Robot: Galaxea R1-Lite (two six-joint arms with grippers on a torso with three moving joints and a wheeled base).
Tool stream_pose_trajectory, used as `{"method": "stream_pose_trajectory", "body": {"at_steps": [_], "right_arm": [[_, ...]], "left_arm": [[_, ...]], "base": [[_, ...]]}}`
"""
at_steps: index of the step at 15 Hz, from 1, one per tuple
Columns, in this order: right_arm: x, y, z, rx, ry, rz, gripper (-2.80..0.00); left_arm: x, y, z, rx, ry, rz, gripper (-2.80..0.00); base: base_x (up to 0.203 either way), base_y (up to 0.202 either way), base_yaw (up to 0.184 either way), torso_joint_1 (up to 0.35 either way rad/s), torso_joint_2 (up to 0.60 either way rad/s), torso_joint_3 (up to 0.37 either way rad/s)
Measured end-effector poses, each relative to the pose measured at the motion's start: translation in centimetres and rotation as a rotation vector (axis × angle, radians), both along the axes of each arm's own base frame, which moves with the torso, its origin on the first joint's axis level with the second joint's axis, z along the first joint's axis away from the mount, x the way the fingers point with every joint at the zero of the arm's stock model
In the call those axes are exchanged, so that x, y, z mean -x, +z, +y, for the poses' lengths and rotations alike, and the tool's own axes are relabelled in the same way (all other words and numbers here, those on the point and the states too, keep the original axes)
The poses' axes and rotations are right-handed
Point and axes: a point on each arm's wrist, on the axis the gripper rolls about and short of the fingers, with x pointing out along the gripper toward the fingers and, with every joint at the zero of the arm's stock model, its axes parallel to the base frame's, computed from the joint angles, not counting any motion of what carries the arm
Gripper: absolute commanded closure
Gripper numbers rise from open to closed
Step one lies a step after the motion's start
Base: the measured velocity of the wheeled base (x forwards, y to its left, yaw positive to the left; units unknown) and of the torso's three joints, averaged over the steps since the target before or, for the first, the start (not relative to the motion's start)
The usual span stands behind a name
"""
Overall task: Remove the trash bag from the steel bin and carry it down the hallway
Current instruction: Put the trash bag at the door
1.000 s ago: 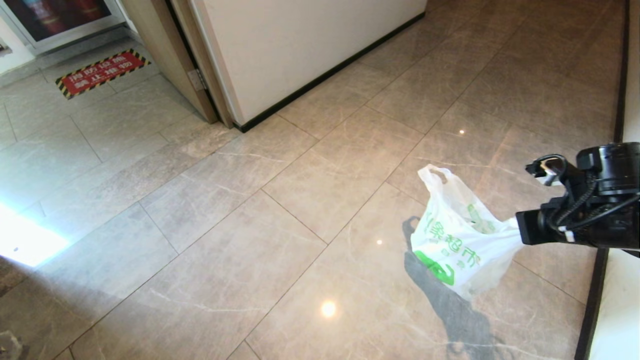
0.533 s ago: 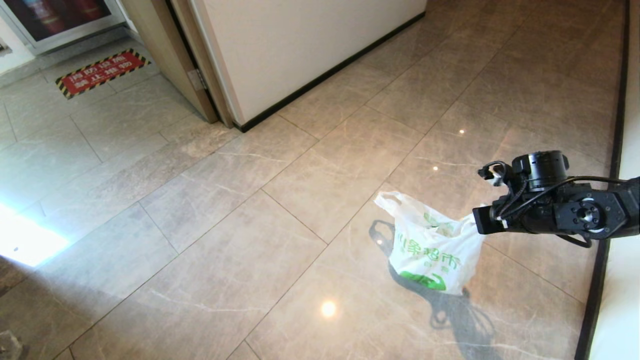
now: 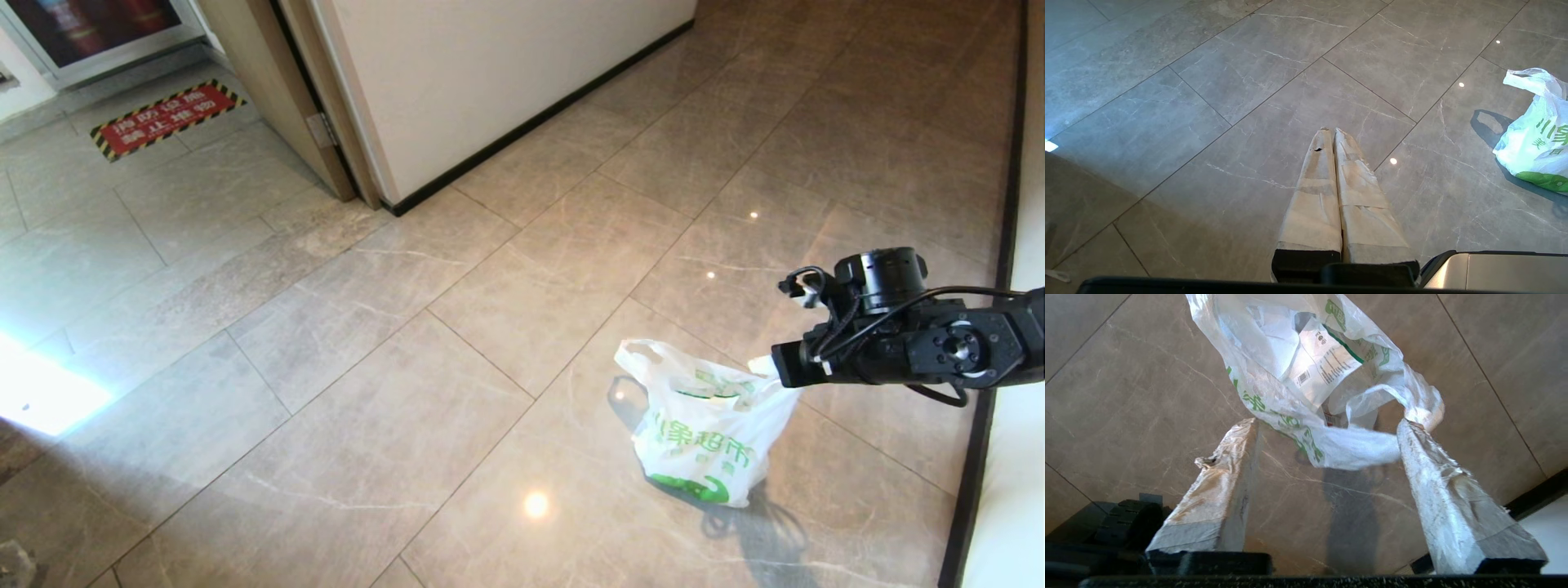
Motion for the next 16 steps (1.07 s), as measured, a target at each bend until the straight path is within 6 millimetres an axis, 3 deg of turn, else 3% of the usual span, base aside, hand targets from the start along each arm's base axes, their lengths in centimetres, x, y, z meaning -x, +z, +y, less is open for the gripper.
{"method": "stream_pose_trajectory", "body": {"at_steps": [5, 10, 13, 16], "right_arm": [[4.4, 2.3, -0.3, 0.013, 0.001, 0.109, -2.8], [10.6, 2.7, 0.6, 0.032, 0.077, 0.203, -2.8], [13.4, 3.7, 1.9, 0.008, 0.174, 0.155, -2.8], [15.6, 5.3, 1.8, 0.001, 0.185, 0.077, -2.8]], "left_arm": [[0.0, 0.0, 0.0, 0.0, 0.0, 0.0, 0.0], [0.0, 0.0, 0.0, 0.0, 0.0, 0.0, 0.0], [0.0, 0.0, 0.0, 0.0, -0.001, 0.0, 0.0], [0.0, 0.0, 0.0, 0.0, 0.0, 0.0, 0.0]], "base": [[0.0, 0.0, 0.0, 0.0, 0.0, 0.0], [0.0, 0.0, 0.0, 0.0, 0.0, 0.0], [0.0, 0.0, 0.0, 0.0, 0.0, 0.0], [0.0, 0.0, 0.0, 0.0, 0.0, 0.0]]}}
